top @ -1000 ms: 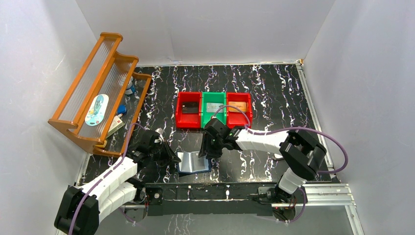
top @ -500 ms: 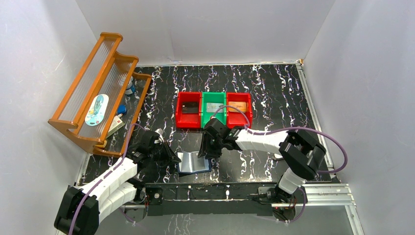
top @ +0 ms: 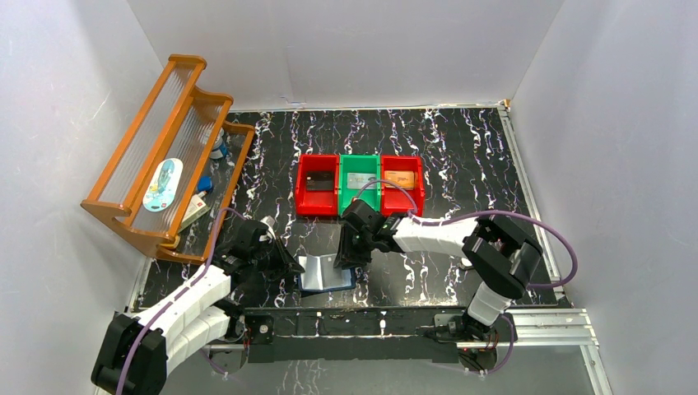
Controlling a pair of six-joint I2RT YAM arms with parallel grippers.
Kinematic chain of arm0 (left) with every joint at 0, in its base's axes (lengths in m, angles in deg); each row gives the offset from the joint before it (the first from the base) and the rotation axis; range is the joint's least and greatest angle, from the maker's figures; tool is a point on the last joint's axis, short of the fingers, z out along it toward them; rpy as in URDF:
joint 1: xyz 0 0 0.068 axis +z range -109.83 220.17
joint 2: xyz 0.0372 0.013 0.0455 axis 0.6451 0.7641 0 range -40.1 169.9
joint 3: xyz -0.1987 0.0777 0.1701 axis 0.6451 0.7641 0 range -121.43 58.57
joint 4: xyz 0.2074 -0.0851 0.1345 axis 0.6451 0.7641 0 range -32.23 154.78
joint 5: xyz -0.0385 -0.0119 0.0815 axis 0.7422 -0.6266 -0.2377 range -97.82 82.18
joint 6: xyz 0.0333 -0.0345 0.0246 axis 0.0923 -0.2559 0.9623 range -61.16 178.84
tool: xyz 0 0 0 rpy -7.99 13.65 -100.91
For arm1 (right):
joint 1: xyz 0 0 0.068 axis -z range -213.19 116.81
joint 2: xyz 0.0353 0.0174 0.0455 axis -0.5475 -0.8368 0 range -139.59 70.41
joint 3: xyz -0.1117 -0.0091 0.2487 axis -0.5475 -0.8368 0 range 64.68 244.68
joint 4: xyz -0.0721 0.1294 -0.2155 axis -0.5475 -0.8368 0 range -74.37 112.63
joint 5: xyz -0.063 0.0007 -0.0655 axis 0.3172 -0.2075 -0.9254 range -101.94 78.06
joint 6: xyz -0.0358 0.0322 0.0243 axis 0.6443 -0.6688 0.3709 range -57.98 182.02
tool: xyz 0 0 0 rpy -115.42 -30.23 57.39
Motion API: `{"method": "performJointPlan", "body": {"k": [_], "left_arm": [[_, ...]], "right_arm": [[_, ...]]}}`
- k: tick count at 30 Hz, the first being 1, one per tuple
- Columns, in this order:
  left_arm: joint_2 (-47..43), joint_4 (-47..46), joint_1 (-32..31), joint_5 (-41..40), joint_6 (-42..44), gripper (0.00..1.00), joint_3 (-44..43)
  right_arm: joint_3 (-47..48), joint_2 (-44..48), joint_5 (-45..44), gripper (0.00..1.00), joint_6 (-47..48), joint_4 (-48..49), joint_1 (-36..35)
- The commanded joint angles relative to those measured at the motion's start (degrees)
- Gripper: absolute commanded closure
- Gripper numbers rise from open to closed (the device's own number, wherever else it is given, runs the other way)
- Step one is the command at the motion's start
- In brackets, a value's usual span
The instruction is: Take the credit cards out of the card holder
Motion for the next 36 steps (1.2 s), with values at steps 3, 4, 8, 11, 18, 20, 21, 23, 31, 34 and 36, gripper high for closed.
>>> {"method": "performJointPlan", "body": {"k": [3,4,8,11,18,20,21,23,31,34,36], "left_arm": [[-0.56,-0.01,-0.17,1.85,-0.10,1.00,0.67],[-0.53,-0.04,-0.15,1.85,-0.09,1.00,0.62],[-0.51,-0.10,-0.15,1.85,-0.11,1.00,0.75],[-0.54,-0.10,-0.15,1.98,-0.13,1.00,0.73],[-0.40,-1.35,-0.15,3.08,-0.09,1.00,0.76],[-0.19,-1.94,-0.15,3.56,-0.08,1.00,0.84],[0.03,-2.16,-0.15,3.72,-0.08,1.00,0.84],[0.34,-2.82,-0.14,4.12,-0.44,1.00,0.89],[-1.80,2.81,-0.15,-1.45,-1.18,0.80,-0.43],[-3.72,6.27,-0.15,-4.66,-0.99,0.63,-2.35],[-4.68,8.43,-0.15,-6.35,-0.80,0.56,-3.88]], "right_arm": [[1.55,2.87,0.48,0.66,0.91,3.14,-0.14],[1.60,3.21,0.45,0.66,0.92,3.12,-0.17],[1.08,3.96,0.71,0.67,0.64,3.85,-0.18],[1.09,4.08,2.14,0.67,0.57,5.32,-0.18],[1.11,2.73,9.17,0.65,-0.73,14.19,-0.18],[1.83,1.35,11.85,0.64,-1.84,17.04,-0.18],[2.26,0.55,12.98,0.64,-2.14,18.19,-0.17],[3.13,-1.20,14.52,0.62,-2.40,19.48,-0.18],[4.21,-4.42,16.23,0.53,-3.26,20.52,-0.10],[4.54,-4.35,16.11,0.50,-2.79,20.06,-0.03],[4.92,-3.74,15.38,0.50,-2.43,18.88,0.00]]}}
